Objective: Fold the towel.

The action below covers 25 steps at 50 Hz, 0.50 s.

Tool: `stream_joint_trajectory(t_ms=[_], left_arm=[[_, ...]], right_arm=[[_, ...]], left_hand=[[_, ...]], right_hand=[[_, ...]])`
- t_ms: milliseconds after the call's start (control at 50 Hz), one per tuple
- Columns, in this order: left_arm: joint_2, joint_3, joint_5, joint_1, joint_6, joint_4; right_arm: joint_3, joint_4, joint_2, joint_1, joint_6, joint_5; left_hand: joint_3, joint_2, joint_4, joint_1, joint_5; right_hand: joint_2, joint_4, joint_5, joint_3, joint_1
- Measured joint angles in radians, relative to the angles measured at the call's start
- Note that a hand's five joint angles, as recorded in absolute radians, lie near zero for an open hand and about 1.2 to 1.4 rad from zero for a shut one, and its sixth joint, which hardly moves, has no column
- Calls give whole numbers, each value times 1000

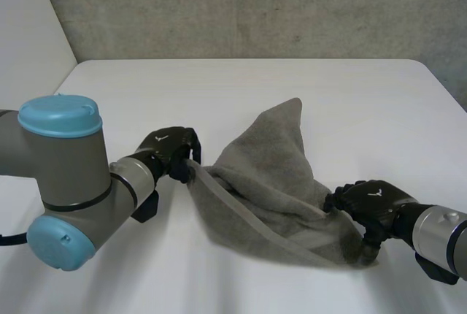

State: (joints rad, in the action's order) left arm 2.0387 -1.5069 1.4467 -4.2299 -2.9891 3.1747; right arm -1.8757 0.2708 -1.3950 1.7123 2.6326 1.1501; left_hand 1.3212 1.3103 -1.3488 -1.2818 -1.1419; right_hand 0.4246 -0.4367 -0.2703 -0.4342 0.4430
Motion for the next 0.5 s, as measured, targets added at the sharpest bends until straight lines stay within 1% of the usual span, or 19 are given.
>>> stream_joint_trajectory(t_ms=[100,200,280,400,480,500], left_arm=[[-1,4,0,-5,14,-1],[-2,5,0,-6,30,-4],[-6,-2,0,-6,36,-7],[-14,-19,-1,-6,37,-12],[-18,-32,-2,-5,37,-15],[-18,-37,-2,-5,36,-15]], right_arm=[[3,-35,4,31,52,3],[14,-117,24,61,91,24],[37,-185,61,96,133,56],[73,-234,118,141,181,77],[93,-259,153,165,199,79],[99,-267,163,171,205,79]], left_hand=[[0,0,0,0,0],[0,0,0,0,0],[0,0,0,0,0],[0,0,0,0,0],[0,0,0,0,0],[0,0,0,0,0]], right_hand=[[0,-1,0,-1,0],[0,-1,0,-1,0],[0,-1,-1,-1,0],[12,-11,-12,-12,1],[160,-146,-144,-150,135],[260,-244,-243,-247,236]])
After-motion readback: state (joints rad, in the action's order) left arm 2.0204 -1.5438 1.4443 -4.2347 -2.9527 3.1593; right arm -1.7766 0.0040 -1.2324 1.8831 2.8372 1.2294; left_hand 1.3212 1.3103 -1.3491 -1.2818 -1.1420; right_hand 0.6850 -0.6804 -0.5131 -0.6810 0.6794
